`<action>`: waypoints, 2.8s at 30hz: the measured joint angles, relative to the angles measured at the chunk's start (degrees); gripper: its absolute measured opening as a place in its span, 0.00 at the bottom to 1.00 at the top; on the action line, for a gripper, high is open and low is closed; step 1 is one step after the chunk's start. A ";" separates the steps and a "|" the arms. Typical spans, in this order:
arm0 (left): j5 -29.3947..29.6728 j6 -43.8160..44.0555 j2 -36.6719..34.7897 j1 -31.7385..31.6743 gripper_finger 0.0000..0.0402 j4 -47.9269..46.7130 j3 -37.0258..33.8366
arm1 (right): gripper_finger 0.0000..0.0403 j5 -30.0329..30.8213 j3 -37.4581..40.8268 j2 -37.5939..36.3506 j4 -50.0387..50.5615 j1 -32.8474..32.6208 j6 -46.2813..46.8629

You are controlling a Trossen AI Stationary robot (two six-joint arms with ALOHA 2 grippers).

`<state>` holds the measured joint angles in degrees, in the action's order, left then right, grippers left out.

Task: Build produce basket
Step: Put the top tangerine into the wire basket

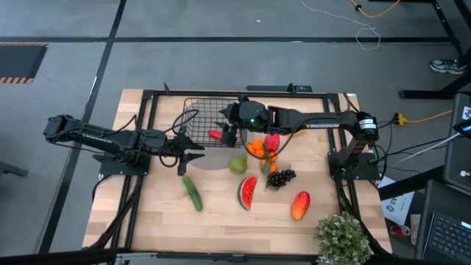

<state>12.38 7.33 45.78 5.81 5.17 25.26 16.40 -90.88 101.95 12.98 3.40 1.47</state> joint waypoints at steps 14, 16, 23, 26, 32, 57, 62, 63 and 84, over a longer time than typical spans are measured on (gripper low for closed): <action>-0.02 -0.02 0.00 0.02 0.28 0.02 0.00 | 0.53 0.24 -23.90 -1.00 49.37 -6.77 7.50; 0.00 -0.02 0.01 0.01 0.28 0.00 0.00 | 0.53 0.40 -25.20 -1.00 54.60 -7.18 7.53; 0.00 -0.02 0.00 0.02 0.28 -0.02 0.00 | 0.53 1.37 -25.97 -0.94 69.78 -7.41 12.52; 0.00 -0.02 0.00 0.01 0.29 -0.02 0.00 | 0.53 6.85 -25.89 -0.92 78.08 -7.42 16.26; 0.00 -0.02 0.00 0.00 0.29 0.48 0.00 | 0.53 7.70 -23.82 -4.90 76.97 -7.44 15.03; 0.00 -0.01 0.00 0.00 0.29 0.46 0.00 | 0.53 16.61 26.77 -28.84 70.63 -3.48 72.18; 0.00 0.00 0.00 0.00 0.28 0.48 0.00 | 0.53 9.29 36.11 -26.99 60.46 2.37 69.70; 0.00 0.00 0.00 0.02 0.29 0.47 0.00 | 0.53 9.22 37.47 -26.45 59.50 4.02 68.18; 0.00 -0.01 0.00 0.01 0.28 0.46 0.00 | 0.53 -9.44 37.63 -20.90 8.03 12.22 34.29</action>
<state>12.38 7.32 45.78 5.81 5.63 25.26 6.96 -53.26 81.05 21.01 15.62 35.76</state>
